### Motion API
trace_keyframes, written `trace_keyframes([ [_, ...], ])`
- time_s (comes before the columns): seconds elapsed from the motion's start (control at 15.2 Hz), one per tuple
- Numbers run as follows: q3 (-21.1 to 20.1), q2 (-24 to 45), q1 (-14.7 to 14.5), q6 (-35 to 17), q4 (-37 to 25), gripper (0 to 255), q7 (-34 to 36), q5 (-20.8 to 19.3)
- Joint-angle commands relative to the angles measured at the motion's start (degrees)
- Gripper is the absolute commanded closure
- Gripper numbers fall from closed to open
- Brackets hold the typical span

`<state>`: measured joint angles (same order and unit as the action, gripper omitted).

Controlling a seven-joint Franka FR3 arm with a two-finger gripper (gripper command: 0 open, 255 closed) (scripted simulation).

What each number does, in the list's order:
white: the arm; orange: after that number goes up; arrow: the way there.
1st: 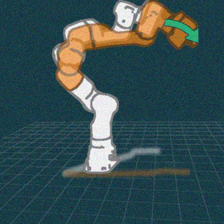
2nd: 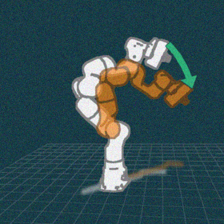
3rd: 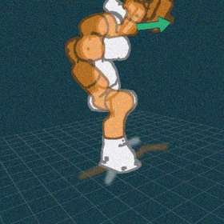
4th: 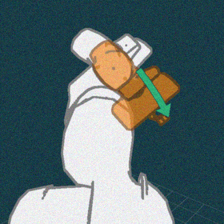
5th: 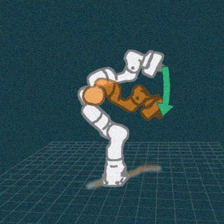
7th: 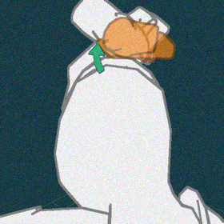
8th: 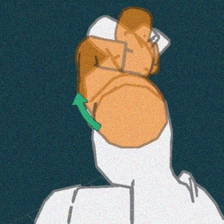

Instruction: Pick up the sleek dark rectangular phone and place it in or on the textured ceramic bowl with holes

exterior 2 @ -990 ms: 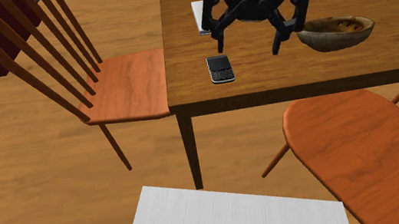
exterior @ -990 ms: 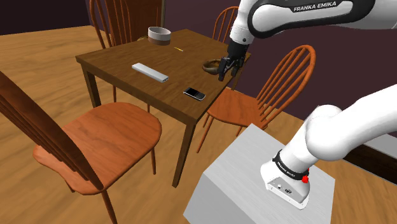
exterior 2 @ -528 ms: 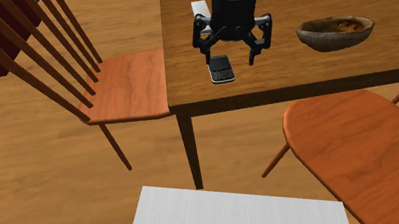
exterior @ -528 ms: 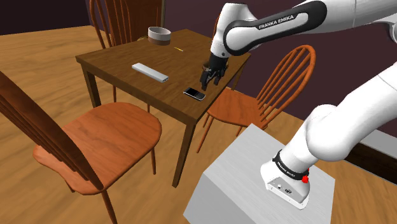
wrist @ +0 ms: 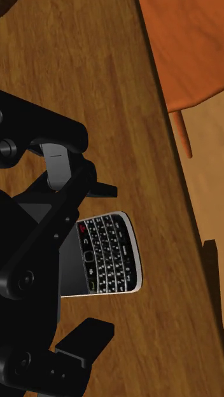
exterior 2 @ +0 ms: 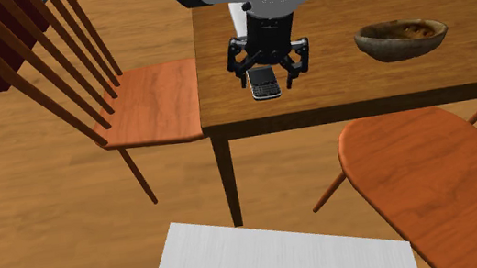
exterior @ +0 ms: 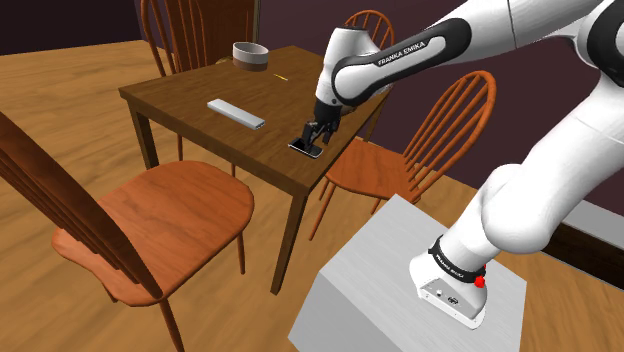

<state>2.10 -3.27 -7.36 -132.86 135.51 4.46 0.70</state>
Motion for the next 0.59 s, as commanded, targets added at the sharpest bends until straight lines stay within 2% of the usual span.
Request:
trace_keyframes([
  [0.0,0.0,0.78,-0.01,-1.55,0.73,0,-0.07,0.06],
  [0.07,0.0,1.63,-0.02,-2.8,1.14,0,-0.11,0.12],
  [0.53,0.0,1.63,-0.02,-2.8,1.14,0,-0.11,0.12],
])
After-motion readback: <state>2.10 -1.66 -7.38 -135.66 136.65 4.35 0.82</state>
